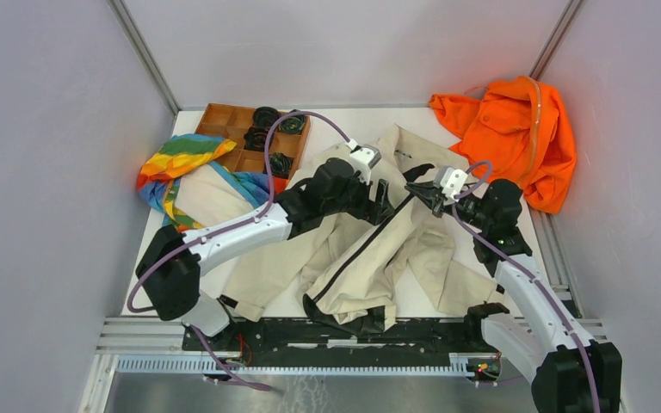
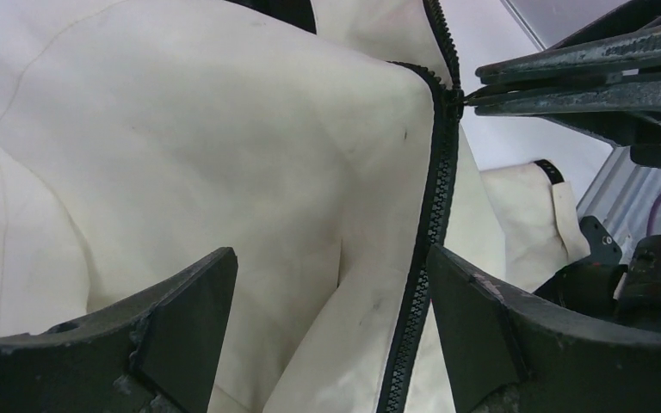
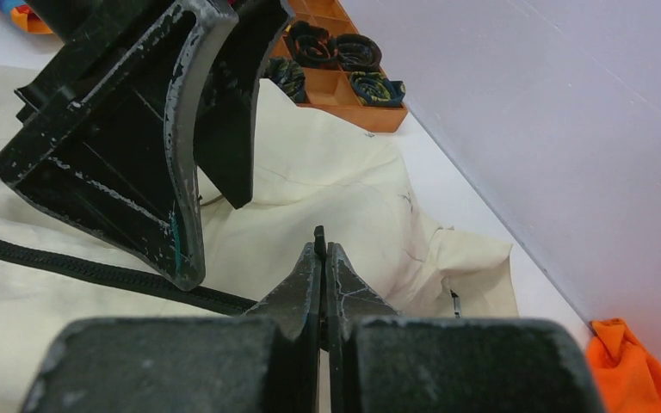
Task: Zip up the jacket
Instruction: Zip the zipper on the jacket.
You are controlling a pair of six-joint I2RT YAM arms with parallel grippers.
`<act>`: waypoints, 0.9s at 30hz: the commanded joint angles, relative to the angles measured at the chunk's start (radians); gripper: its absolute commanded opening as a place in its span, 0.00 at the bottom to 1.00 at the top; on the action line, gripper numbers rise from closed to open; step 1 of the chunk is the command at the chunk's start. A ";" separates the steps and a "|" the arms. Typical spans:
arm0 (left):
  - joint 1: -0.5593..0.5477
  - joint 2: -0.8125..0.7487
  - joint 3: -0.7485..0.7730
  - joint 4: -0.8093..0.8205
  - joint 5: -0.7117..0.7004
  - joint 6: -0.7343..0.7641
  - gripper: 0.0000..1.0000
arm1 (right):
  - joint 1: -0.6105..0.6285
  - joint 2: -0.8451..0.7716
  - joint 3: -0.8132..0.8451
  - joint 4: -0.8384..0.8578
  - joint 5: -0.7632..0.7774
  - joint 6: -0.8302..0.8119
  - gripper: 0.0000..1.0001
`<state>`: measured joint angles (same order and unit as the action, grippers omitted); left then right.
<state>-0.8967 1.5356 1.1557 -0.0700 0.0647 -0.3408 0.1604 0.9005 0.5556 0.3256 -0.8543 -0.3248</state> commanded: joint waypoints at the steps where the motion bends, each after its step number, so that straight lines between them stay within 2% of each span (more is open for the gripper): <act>1: 0.007 0.020 0.027 0.080 0.077 0.001 0.87 | -0.001 -0.015 -0.009 0.055 -0.014 0.033 0.00; 9: 0.023 0.065 0.013 0.147 0.224 -0.088 0.82 | -0.001 -0.011 -0.016 0.063 -0.014 0.039 0.00; 15: 0.025 0.151 0.049 0.139 0.293 -0.139 0.69 | -0.002 -0.010 -0.019 0.070 -0.011 0.046 0.00; 17: 0.027 0.182 0.069 0.114 0.299 -0.154 0.60 | -0.001 -0.009 -0.019 0.070 -0.009 0.046 0.00; 19: 0.032 0.203 0.088 0.089 0.317 -0.165 0.45 | -0.002 -0.007 -0.020 0.069 -0.002 0.046 0.00; 23: 0.049 0.200 0.085 0.039 0.331 -0.185 0.06 | -0.002 0.011 -0.021 0.073 0.073 0.045 0.00; 24: 0.053 0.192 0.080 0.013 0.334 -0.186 0.03 | -0.003 0.025 -0.015 0.073 0.112 0.032 0.00; 27: 0.071 0.170 0.078 -0.098 0.347 -0.182 0.02 | -0.019 0.083 0.048 0.047 0.204 -0.023 0.00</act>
<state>-0.8528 1.7420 1.2114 -0.0120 0.3756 -0.4965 0.1608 0.9298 0.5308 0.3431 -0.7898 -0.2985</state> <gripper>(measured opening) 0.063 0.009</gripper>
